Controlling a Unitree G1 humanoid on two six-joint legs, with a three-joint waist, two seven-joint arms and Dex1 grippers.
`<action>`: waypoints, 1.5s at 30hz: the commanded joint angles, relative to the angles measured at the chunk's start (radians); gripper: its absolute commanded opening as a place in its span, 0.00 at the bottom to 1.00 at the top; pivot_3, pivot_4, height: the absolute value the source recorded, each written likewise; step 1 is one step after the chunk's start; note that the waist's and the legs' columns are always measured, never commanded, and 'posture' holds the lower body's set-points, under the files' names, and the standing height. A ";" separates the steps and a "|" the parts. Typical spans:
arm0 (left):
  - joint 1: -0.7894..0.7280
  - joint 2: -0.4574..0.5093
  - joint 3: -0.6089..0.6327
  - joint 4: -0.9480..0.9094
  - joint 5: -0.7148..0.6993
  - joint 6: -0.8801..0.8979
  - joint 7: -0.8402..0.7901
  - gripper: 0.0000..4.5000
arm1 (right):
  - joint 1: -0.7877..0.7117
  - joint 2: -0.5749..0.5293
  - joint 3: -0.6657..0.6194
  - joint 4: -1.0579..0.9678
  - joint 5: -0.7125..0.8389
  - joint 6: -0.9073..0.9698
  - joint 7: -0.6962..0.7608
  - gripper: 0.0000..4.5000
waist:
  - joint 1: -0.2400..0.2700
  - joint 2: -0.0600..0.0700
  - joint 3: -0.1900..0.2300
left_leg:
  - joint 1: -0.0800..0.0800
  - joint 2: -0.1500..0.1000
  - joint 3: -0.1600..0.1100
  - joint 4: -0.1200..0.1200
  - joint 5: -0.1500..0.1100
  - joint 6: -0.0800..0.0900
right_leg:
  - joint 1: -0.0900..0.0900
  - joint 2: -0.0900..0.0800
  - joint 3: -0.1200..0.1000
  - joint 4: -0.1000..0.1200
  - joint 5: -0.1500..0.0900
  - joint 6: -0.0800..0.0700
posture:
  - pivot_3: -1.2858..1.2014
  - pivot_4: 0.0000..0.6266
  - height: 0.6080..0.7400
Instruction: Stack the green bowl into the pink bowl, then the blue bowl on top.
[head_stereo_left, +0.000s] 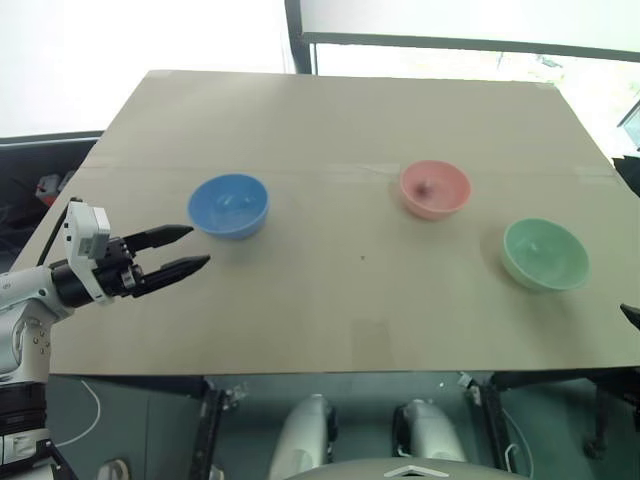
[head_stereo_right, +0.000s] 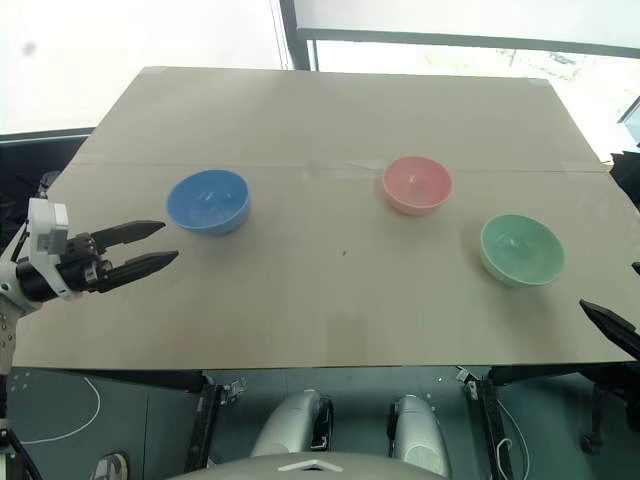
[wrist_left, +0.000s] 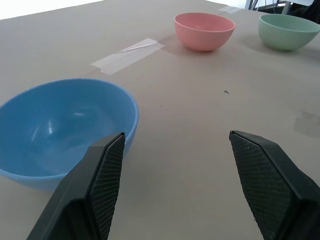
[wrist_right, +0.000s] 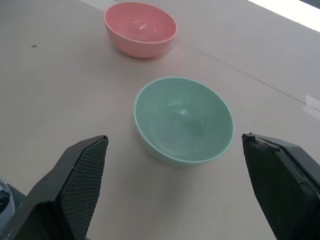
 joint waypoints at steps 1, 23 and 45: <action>-0.008 0.008 0.038 -0.029 -0.030 0.011 -0.005 0.78 | -0.020 -0.027 -0.032 -0.021 0.013 0.015 -0.007 1.00 | 0.000 0.000 0.000 | 0.000 0.000 0.000 0.000 0.000 0.000 | 0.000 0.000 0.000 0.000 0.000 0.000 | 0.52 0.24 1.00; -0.125 -0.253 -0.201 -0.387 -0.087 0.143 0.205 0.78 | -1.164 0.033 1.224 0.491 -0.705 -0.185 -0.244 1.00 | -0.018 -0.001 0.001 | -0.002 -0.001 0.001 0.002 0.001 -0.001 | -0.003 0.001 0.001 0.002 0.000 0.000 | 0.52 0.24 1.00; -0.050 -0.356 -0.219 -0.507 0.021 0.089 0.482 0.80 | -1.543 0.320 1.392 1.076 -0.925 -0.482 -0.160 0.01 | -0.030 0.000 0.003 | -0.002 -0.001 -0.001 0.001 0.003 -0.005 | -0.001 0.001 -0.003 0.002 0.000 0.000 | 0.52 0.24 1.00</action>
